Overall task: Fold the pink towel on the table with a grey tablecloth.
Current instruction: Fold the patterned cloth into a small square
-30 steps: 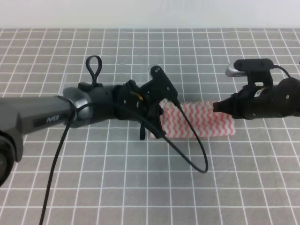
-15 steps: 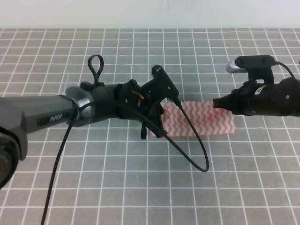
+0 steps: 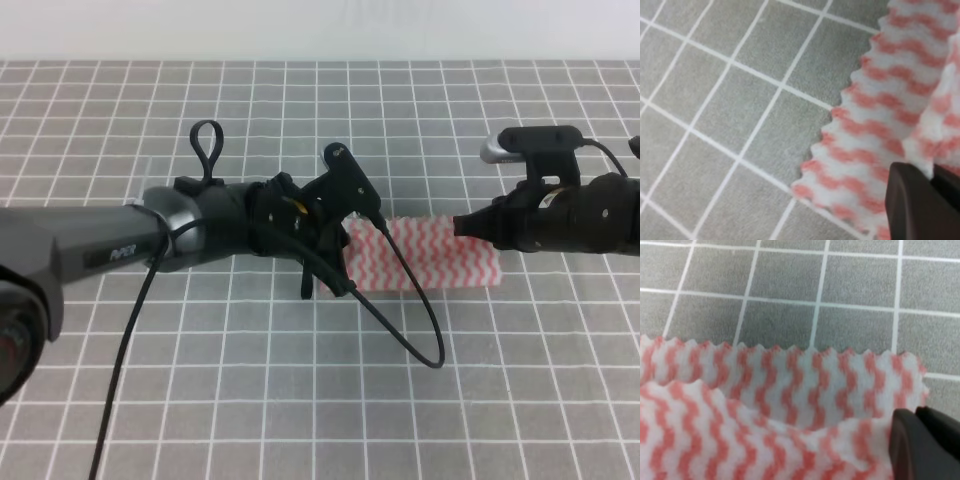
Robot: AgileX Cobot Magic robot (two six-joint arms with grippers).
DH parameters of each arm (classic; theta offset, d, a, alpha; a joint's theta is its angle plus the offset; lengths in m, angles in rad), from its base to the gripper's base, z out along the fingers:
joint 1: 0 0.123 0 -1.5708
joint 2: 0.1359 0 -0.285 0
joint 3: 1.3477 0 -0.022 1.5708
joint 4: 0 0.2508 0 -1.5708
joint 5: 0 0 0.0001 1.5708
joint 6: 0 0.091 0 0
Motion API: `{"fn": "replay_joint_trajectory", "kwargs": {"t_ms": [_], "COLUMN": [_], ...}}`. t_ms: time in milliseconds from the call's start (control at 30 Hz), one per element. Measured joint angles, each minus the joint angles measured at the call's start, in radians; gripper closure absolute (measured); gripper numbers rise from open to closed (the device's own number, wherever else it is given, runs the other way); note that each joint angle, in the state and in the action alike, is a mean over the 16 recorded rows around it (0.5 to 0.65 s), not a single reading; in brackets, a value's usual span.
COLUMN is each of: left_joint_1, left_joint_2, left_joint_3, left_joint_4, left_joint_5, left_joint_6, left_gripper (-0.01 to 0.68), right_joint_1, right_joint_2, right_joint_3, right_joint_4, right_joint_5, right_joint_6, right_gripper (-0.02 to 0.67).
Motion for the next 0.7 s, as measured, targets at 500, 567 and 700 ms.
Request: {"fn": "replay_joint_trajectory", "kwargs": {"t_ms": [500,567,700], "left_joint_1": [0.011,0.011,0.011], "left_joint_2": [0.012,0.015,0.021], "left_joint_3": [-0.032,-0.039,-0.051], "left_joint_4": [0.0,0.0,0.0], "left_joint_5": [0.016,0.021,0.03], "left_joint_6": [0.011,0.011,0.012], "left_gripper": [0.675,0.675,0.675], "right_joint_1": [0.0,0.0,0.0], "right_joint_2": [0.004,0.003,0.004], "right_joint_3": [0.0,0.0,0.0], "right_joint_4": [0.0,0.0,0.0], "right_joint_5": [-0.041,-0.046,-0.053], "right_joint_6": [0.0,0.0,0.0], "right_gripper": [0.666,0.665,0.665]}}
